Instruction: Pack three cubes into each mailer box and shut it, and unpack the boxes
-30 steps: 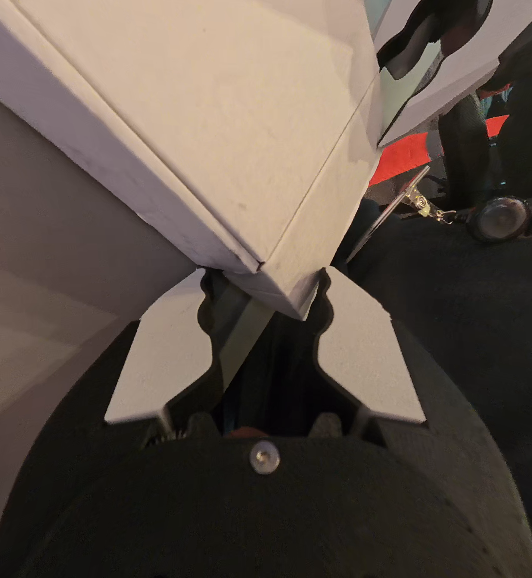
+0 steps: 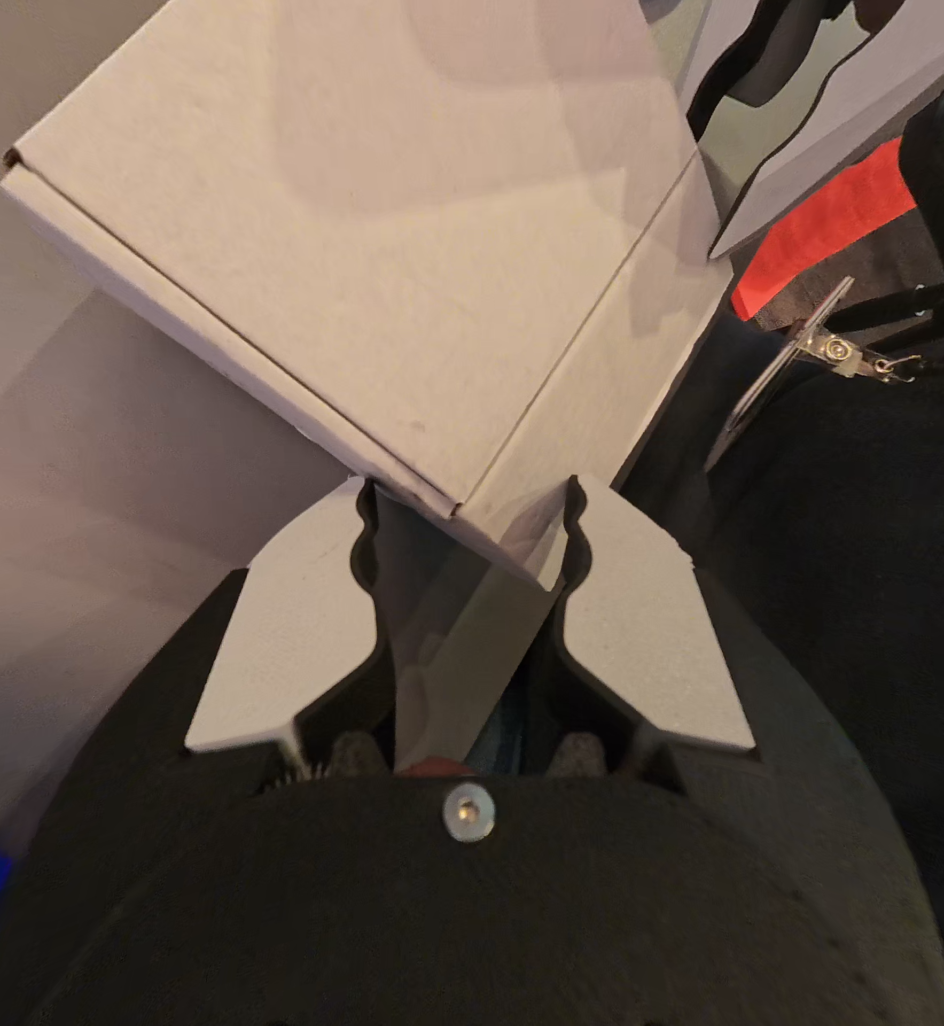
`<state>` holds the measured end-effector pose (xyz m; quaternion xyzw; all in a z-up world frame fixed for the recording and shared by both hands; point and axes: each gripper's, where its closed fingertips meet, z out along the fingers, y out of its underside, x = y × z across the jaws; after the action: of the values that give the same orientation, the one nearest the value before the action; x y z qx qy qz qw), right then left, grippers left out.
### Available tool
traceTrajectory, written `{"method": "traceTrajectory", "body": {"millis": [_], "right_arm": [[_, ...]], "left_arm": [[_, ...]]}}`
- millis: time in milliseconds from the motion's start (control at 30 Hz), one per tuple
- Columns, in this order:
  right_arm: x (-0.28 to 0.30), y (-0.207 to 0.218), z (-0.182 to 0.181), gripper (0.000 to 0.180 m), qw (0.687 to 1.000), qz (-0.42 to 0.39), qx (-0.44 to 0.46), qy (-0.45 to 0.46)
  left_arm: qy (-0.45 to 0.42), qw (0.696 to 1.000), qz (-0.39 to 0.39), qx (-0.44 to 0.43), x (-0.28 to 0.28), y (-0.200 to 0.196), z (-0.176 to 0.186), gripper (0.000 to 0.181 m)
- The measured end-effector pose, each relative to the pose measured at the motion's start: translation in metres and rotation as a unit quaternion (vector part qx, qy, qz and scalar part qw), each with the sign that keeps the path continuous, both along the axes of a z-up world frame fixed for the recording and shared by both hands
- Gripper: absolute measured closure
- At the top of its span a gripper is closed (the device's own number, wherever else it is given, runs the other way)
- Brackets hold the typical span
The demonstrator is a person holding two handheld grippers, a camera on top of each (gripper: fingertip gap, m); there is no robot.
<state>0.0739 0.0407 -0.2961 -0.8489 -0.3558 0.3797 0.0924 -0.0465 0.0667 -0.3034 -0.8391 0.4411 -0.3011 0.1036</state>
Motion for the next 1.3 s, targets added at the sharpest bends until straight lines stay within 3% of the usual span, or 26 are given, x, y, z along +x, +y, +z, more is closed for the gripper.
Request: {"method": "traceTrajectory", "body": {"millis": [300,1067,1300], "right_arm": [[0.005,0.009,-0.003,0.134,0.997,0.015,0.055,-0.042],[0.000,0.016,-0.007,0.147,1.000,-0.007,0.000,0.011],[0.005,0.026,-0.012,0.145,0.998,0.012,0.047,-0.044]], "left_arm": [[-0.002,1.000,-0.002,-0.007,0.001,0.007,0.000,0.118],[0.029,0.999,-0.014,0.016,0.003,0.019,-0.004,0.119],[0.044,0.998,-0.026,0.024,0.004,0.027,-0.005,0.124]]}}
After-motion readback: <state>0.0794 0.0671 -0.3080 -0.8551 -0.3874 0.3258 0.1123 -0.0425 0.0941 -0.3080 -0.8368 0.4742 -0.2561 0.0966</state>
